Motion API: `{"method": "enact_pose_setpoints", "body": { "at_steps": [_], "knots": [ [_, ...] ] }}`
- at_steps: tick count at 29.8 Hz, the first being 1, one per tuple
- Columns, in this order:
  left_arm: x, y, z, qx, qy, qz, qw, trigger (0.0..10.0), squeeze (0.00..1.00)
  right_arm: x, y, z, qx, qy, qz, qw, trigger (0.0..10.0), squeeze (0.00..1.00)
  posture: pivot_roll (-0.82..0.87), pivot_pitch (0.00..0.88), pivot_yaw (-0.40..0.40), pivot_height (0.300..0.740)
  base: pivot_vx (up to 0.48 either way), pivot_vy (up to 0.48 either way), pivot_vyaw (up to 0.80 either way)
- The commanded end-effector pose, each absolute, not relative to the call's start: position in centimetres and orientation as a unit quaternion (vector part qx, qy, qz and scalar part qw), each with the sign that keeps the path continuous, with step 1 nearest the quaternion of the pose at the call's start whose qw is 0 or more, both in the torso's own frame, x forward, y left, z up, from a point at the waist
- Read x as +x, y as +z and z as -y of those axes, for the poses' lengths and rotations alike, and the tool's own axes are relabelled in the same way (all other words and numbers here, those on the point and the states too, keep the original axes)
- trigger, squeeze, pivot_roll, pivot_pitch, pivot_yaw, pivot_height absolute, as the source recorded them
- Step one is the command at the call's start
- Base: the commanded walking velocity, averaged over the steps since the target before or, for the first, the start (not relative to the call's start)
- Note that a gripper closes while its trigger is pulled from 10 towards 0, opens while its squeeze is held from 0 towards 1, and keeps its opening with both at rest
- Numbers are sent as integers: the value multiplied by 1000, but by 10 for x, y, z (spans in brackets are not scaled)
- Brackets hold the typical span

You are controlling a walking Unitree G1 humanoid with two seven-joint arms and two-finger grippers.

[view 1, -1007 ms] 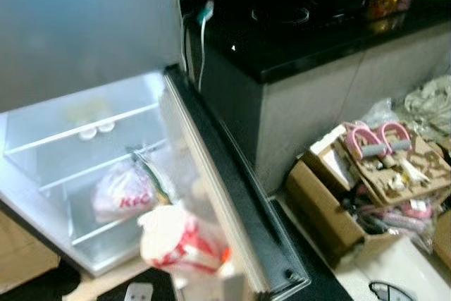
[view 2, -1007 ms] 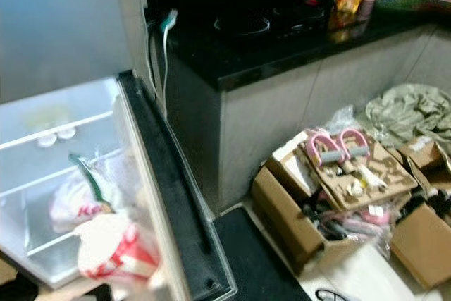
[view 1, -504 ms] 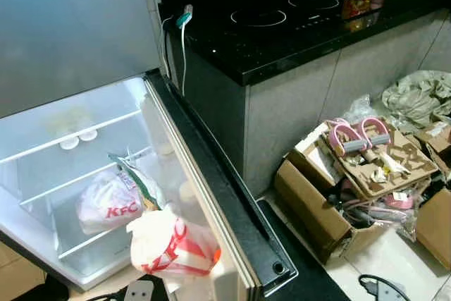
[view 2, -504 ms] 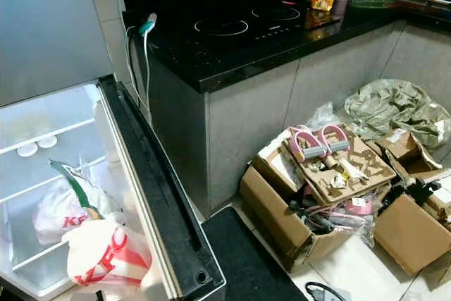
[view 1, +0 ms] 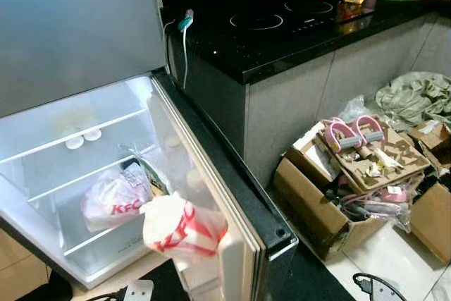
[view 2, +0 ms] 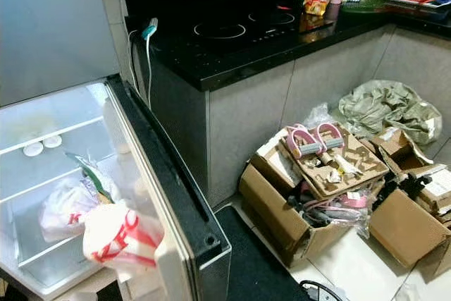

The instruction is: Restocking fridge

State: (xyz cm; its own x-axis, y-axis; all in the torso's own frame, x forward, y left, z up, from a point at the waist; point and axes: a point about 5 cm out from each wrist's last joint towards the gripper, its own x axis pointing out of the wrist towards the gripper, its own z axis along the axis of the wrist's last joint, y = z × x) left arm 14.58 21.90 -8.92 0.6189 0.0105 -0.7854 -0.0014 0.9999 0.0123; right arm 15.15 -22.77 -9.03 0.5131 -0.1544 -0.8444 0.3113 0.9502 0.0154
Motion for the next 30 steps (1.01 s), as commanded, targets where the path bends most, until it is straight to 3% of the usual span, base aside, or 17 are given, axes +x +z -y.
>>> {"method": "enact_pose_setpoints", "body": {
  "at_steps": [1,23,30],
  "knots": [
    [140,-90,-227,8,11,-446,895,10000,0,150,-91,230,80,-136,-475,866,10000,0,-79,45,8,740,-270,0,0],
    [138,-91,-226,6,13,-449,893,10000,0,151,-89,232,76,-133,-474,867,10000,0,-84,56,6,740,-264,0,0],
    [137,-92,-226,8,16,-452,892,10000,0,153,-88,232,76,-130,-472,869,10000,0,-84,57,3,740,0,0,0]
  ]
}}
